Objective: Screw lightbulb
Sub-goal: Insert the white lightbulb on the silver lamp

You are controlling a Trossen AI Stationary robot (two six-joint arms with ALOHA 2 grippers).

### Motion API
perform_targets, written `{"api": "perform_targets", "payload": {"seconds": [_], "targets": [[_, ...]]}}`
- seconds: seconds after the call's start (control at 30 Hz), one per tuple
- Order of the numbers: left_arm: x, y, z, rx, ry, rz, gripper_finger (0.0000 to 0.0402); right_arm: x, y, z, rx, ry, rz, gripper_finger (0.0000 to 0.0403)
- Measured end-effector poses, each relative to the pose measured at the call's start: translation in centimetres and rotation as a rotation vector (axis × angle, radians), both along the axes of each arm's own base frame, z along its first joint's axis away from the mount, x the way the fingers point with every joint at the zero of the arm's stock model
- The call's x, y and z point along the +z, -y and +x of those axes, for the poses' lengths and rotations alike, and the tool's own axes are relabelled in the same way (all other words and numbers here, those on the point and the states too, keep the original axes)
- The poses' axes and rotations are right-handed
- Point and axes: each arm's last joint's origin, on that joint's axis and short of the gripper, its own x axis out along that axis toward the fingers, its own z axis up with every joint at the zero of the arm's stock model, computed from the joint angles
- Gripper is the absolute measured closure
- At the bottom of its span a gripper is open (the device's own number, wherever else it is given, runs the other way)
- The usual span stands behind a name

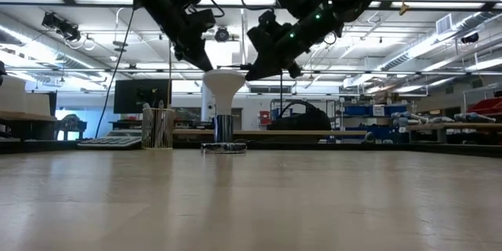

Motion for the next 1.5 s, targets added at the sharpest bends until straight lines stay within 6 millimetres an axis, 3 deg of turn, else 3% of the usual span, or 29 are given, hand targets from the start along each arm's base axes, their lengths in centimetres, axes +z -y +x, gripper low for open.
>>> {"api": "perform_targets", "payload": {"seconds": [0.53, 0.97, 1.07, 1.27, 1.5], "targets": [[-0.1, 0.1, 0.0, -0.012, -0.005, -0.002, 0.0402, 0.3, 0.0, 0.1, -0.029, 0.038, -0.005, 0.0391], [-0.1, 0.0, 0.1, -0.008, 0.004, -0.003, 0.0402, -0.1, -3.0, 0.9, 0.258, 0.029, 0.138, 0.0392], [-0.1, 0.1, 0.1, -0.009, 0.011, 0.000, 0.0402, 0.7, -3.5, 0.8, 0.270, 0.052, 0.124, 0.0392], [0.5, 0.4, -0.3, -0.008, 0.024, 0.009, 0.0402, 2.4, -3.1, 0.0, 0.181, 0.077, 0.036, 0.0392], [2.1, 1.1, -0.8, -0.036, 0.118, 0.014, 0.0402, 2.3, -2.1, -0.3, 0.149, 0.069, 0.032, 0.0391]]}}
